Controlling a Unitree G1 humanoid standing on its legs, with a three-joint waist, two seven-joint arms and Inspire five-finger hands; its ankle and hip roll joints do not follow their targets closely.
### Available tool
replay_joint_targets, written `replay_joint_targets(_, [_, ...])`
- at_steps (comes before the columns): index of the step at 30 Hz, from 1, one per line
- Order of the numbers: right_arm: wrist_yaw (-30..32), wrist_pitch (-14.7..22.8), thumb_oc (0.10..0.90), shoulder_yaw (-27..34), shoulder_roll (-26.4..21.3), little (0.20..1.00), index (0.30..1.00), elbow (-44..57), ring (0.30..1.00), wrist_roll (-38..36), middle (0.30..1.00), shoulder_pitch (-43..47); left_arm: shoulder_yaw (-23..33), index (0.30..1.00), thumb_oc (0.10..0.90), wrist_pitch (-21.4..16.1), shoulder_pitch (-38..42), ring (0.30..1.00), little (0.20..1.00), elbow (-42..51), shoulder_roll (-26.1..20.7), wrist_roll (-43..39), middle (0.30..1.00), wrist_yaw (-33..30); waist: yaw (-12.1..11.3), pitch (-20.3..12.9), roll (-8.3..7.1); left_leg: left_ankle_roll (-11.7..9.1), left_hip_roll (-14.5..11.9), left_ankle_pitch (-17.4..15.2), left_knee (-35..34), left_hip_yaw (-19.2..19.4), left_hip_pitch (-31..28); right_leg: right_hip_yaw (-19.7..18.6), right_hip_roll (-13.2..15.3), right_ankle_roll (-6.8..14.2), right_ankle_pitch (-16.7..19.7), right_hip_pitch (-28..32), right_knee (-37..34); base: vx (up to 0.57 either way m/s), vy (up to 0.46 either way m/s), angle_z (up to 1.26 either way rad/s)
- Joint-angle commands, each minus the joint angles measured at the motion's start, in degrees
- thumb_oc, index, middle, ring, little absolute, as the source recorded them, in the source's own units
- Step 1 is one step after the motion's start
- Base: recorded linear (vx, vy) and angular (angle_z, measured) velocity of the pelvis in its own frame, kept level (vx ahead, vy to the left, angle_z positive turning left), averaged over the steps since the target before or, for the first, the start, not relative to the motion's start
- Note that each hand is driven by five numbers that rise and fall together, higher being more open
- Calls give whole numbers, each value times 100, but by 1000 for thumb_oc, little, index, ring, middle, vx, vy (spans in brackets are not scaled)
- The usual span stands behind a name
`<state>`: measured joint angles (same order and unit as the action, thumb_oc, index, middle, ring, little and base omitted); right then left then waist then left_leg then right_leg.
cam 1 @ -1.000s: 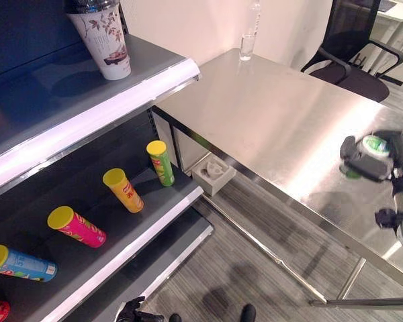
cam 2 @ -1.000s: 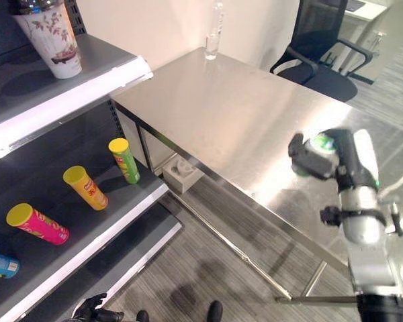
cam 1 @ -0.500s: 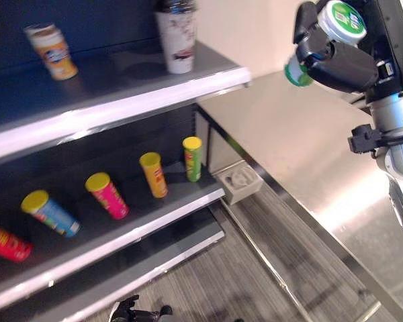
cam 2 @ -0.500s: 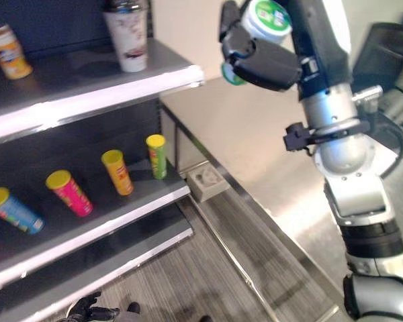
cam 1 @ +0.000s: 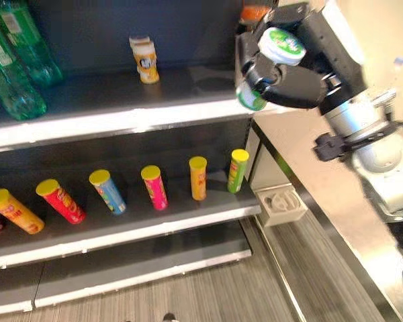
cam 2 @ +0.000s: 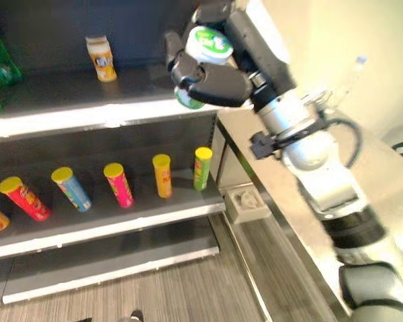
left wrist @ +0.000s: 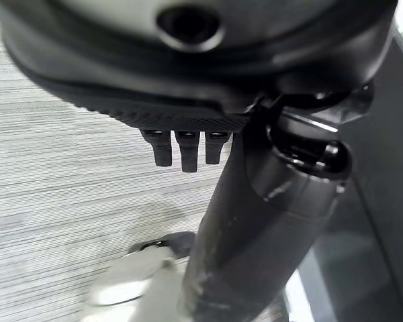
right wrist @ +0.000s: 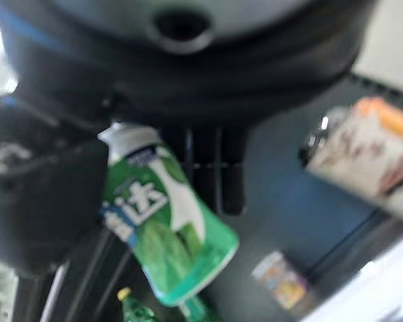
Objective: Put the goods on the table back onto the shelves and tidy them up.
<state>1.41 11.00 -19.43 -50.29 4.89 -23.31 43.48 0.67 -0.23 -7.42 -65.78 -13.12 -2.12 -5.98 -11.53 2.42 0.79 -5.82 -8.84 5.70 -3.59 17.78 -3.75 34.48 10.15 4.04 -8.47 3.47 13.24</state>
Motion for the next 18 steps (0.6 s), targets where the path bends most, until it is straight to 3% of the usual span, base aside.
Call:
replay_joint_targets(1, [325,87,400,61,82,300,300,-1023,300,-32,300,1443,-245,900,800,-150,333,900,900,109,-439,54,900,-177,-255,-243,-149,-407,-35,-724,69,-23,-316,-185,-85,515,193,70,-870,-21,136,17])
replay_joint_targets(2, [324,90,400,49,91,300,300,-1031,300,-35,300,1451,-238,900,800,-149,328,900,900,105,-438,54,900,-178,-249,-258,-140,-448,-51,-797,43,-57,-380,-252,-111,556,102,110,-859,-114,185,20])
replay_joint_targets(3, [420,84,400,-45,213,300,300,-1405,300,25,300,1678,-284,900,800,-152,335,900,900,96,-481,65,900,-200,-337,-246,-121,-345,78,-739,32,-96,-274,-224,22,582,276,22,-884,-34,88,21])
replay_joint_targets(7, [469,29,400,-187,282,300,300,-1711,300,94,300,1963,-325,900,800,-181,361,900,900,117,-538,88,900,-177,-415,-197,-75,-243,229,-794,58,-143,-217,-298,274,653,356,-115,-670,-56,121,9])
replay_joint_targets(10, [517,-17,400,-206,202,300,300,-1825,300,213,300,2061,-415,900,800,-205,492,900,900,95,-587,137,900,-181,-380,-127,-52,-190,315,-835,98,-294,-152,-615,412,723,358,-268,-431,-27,64,13])
replay_joint_targets(11, [507,-113,400,-205,-52,300,300,-1846,300,321,300,2035,-551,900,800,-255,642,900,900,79,-653,207,900,-160,-260,-88,-75,-170,359,-839,94,-527,-112,-1656,150,851,328,-412,-547,32,5,64])
replay_joint_targets(12, [457,-163,400,-343,-280,300,300,-1891,300,307,300,2120,-621,900,800,-233,770,900,900,72,-712,196,900,-160,-186,-60,-90,-151,345,-859,102,-633,-67,-2360,-64,841,268,-605,-545,55,-2,110])
replay_joint_targets(13, [450,-236,400,-417,-400,300,300,-1993,300,362,300,2349,-636,900,800,-275,808,900,900,101,-760,129,900,-134,-203,-57,-129,-166,376,-851,93,-767,-52,-2737,-147,876,308,-555,-746,70,-15,106])
replay_joint_targets(18, [445,-144,400,-597,-272,300,300,-2102,300,196,300,2559,-843,900,800,-276,795,900,900,202,-609,83,900,-107,-199,-263,-301,-236,228,-727,-12,-1078,-100,-2545,-306,788,317,-26,-1280,149,-94,52])
